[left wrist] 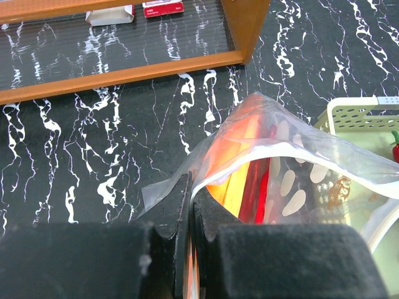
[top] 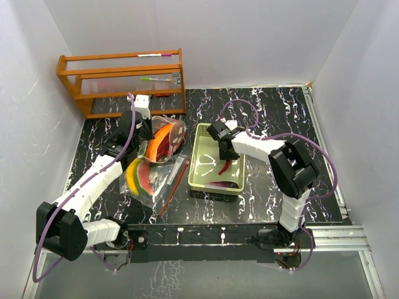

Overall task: Place the food in the zip-top bag and seal the zipper
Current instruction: Pick up the fake vegetable from the bin.

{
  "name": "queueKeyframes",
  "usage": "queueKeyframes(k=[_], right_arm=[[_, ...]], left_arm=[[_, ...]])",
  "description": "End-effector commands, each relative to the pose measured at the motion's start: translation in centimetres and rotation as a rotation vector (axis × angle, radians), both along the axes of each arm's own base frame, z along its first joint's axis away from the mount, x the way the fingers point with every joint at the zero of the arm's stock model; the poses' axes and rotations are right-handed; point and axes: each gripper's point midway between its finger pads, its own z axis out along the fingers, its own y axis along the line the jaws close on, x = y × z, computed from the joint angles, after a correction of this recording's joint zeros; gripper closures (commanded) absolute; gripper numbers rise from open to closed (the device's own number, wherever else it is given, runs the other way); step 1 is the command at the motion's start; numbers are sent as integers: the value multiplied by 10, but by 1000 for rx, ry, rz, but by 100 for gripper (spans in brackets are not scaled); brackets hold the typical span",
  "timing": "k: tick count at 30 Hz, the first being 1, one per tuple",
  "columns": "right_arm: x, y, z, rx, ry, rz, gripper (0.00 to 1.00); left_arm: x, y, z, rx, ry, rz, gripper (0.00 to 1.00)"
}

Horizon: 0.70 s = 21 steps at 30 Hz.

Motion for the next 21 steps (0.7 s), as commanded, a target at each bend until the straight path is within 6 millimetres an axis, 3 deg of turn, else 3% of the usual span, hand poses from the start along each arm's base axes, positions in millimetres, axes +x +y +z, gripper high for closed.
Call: queueKeyframes(k=[1, 8, 13, 16, 21], right_arm=[[13, 5, 51, 37, -126, 31, 92], [1, 72, 161, 305, -291, 400, 92], [-34, 126, 233, 618, -418, 703, 92], [-64, 156, 254, 795, -413, 885, 92], [-84, 191, 255, 877, -354, 983, 92]], left_arm=[[0, 0, 18, -31, -51, -2, 100], [1, -2, 18, -41, -50, -10, 100], [1, -5, 19, -52, -51, -19, 100], [1, -6, 22, -58, -54, -24, 100], [1, -7, 26, -68, -63, -29, 100]])
